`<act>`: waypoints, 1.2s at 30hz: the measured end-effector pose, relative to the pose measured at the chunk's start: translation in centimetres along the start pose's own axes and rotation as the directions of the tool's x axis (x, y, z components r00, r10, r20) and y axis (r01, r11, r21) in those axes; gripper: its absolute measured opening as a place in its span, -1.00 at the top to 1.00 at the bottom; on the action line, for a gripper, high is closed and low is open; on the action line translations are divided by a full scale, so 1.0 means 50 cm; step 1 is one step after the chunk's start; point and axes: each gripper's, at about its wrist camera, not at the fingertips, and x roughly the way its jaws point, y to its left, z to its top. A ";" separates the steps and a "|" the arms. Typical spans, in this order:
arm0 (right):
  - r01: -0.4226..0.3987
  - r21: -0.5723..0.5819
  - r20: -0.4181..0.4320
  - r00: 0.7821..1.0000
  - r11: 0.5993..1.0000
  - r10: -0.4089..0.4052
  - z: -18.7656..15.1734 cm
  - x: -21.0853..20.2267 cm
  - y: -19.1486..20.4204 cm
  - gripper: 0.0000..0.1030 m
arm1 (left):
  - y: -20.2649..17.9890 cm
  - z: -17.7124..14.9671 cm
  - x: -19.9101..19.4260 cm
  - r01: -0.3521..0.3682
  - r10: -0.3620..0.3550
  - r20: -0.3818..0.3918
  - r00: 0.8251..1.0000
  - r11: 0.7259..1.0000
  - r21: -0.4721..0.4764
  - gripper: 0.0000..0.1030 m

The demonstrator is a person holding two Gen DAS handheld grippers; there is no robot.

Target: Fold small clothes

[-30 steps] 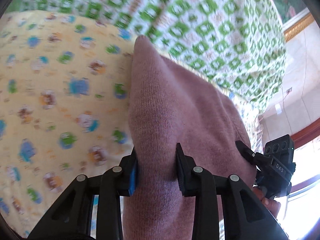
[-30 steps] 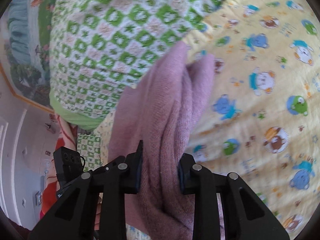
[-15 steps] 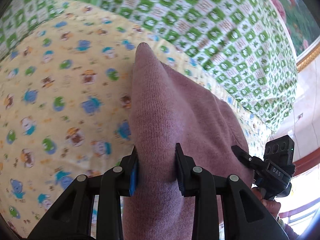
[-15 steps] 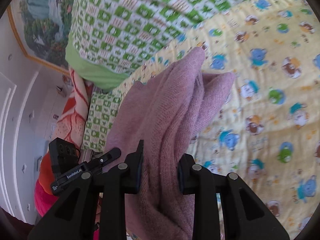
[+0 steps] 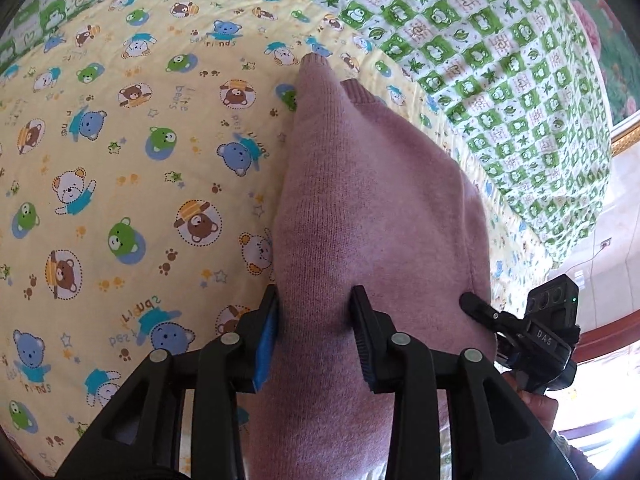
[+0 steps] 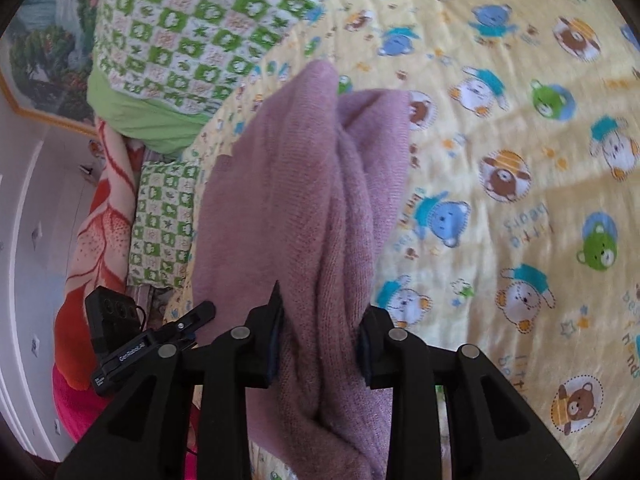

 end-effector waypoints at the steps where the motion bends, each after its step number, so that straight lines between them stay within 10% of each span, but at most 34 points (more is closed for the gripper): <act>1: 0.017 0.008 0.010 1.000 1.000 -0.017 0.000 -0.003 -0.003 0.20 | -0.001 0.000 -0.002 -0.006 0.006 -0.001 1.000 1.000 -0.003 0.20; 16: 0.052 -0.144 0.121 0.992 0.988 -0.035 -0.042 -0.144 0.071 0.18 | 0.007 -0.072 -0.083 -0.099 0.100 0.020 0.995 0.995 -0.010 -0.02; 36: 0.251 -0.333 0.026 0.966 0.909 -0.257 -0.162 -0.073 0.036 0.18 | -0.017 -0.168 -0.053 -0.324 0.326 -0.002 0.945 0.940 0.105 -0.24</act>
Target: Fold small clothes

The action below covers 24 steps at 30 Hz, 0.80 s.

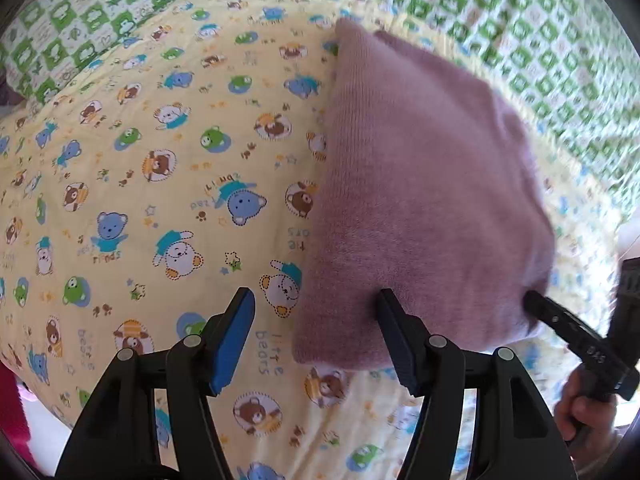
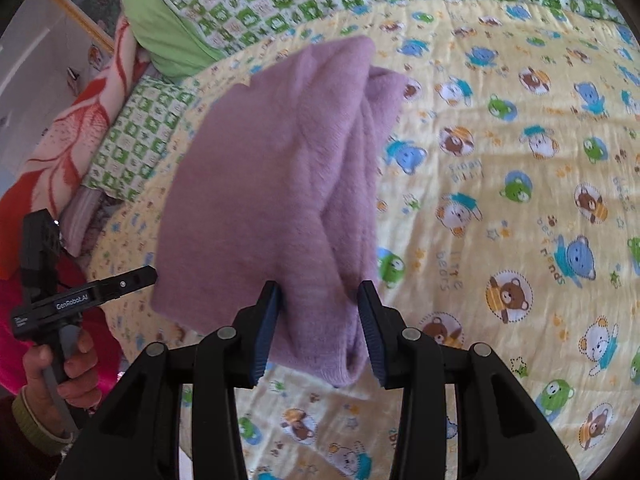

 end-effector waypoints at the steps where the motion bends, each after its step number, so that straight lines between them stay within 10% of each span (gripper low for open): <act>1: 0.015 0.001 -0.007 1.000 1.000 -0.015 -0.003 0.006 -0.003 0.18 | 0.000 0.000 0.007 -0.006 0.006 -0.005 1.000 1.000 0.004 -0.24; 15: 0.059 0.079 0.045 0.997 0.995 -0.063 -0.058 -0.045 0.018 0.17 | 0.029 -0.057 -0.045 0.032 -0.033 0.029 0.999 0.998 0.052 -0.24; 24: 0.082 0.049 0.137 0.987 0.995 -0.088 -0.118 -0.100 0.081 -0.19 | 0.029 -0.146 -0.091 -0.017 -0.004 0.128 0.992 0.986 0.164 -0.26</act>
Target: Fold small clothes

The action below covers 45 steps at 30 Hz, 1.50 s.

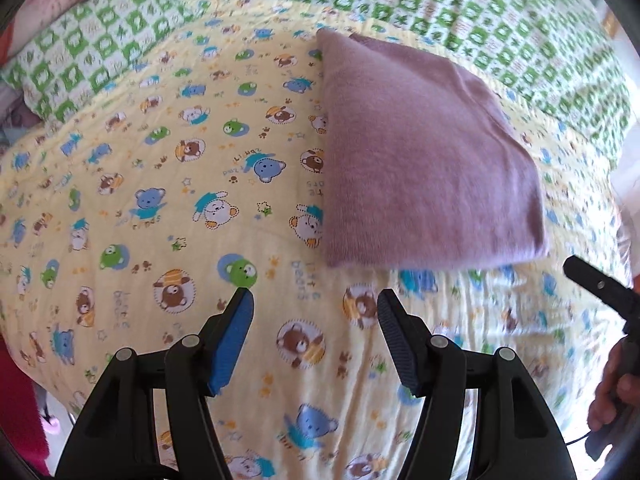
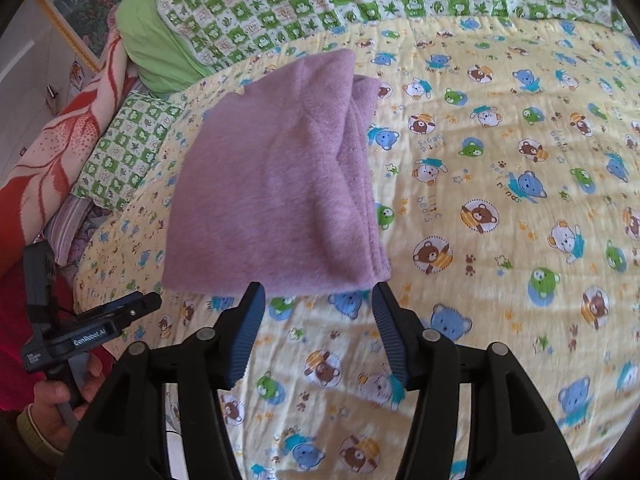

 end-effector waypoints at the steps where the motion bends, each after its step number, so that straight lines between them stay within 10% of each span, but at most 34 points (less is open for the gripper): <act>1: 0.001 -0.017 0.012 1.000 1.000 0.000 -0.010 -0.007 0.010 -0.21 | -0.002 -0.005 -0.005 -0.004 0.004 0.012 1.000 1.000 0.021 -0.27; 16: 0.036 -0.206 0.085 0.996 0.978 -0.019 -0.098 -0.030 0.091 -0.62 | -0.037 -0.047 -0.062 -0.031 0.016 0.110 0.994 0.991 0.132 -0.49; 45: 0.118 -0.296 0.165 0.984 0.948 -0.071 -0.042 0.009 0.121 -0.96 | -0.045 0.003 -0.040 -0.063 0.036 0.191 0.981 0.989 0.136 -0.68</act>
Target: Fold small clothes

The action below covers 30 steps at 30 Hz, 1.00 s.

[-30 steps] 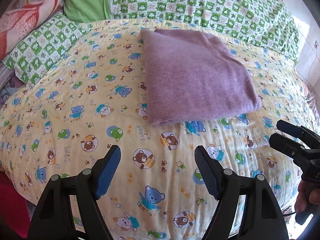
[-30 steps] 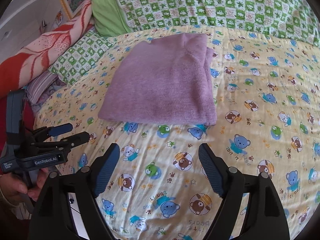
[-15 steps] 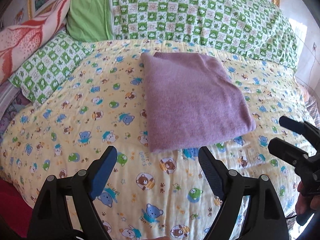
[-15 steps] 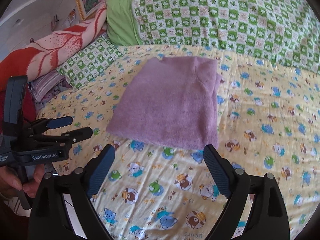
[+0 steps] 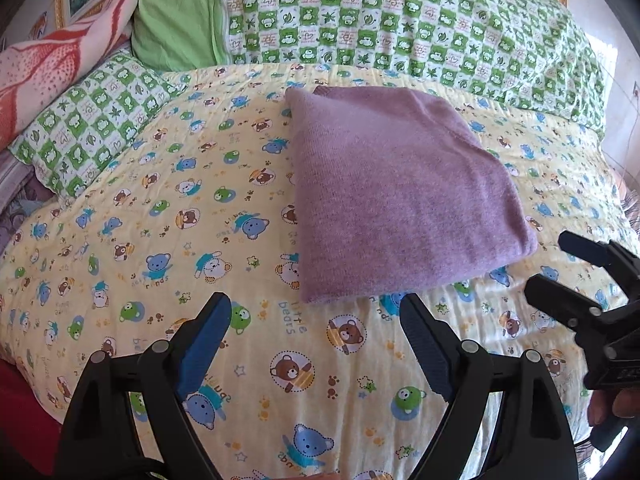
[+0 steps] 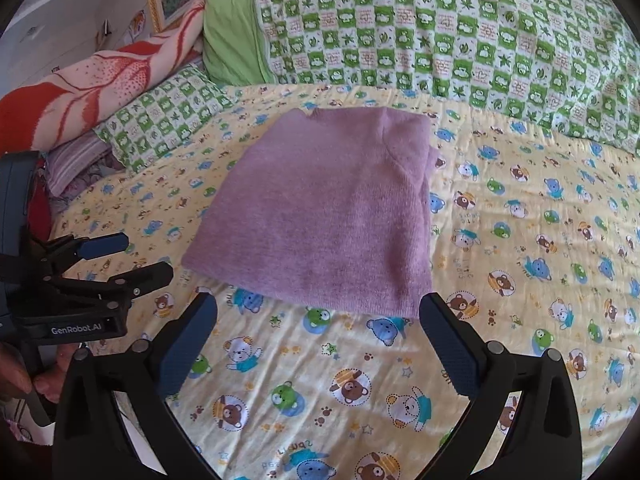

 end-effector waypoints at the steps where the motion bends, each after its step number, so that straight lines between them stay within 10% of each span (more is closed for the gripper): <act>1: 0.005 0.003 -0.004 1.000 1.000 -0.005 -0.003 0.008 0.000 -0.96 | 0.000 0.001 0.000 0.000 0.000 0.006 1.000 1.000 0.001 -0.68; 30: 0.025 0.027 0.011 1.000 0.999 -0.025 -0.001 0.047 -0.014 -0.96 | -0.002 0.014 -0.005 -0.030 0.028 0.049 0.998 0.999 0.031 -0.74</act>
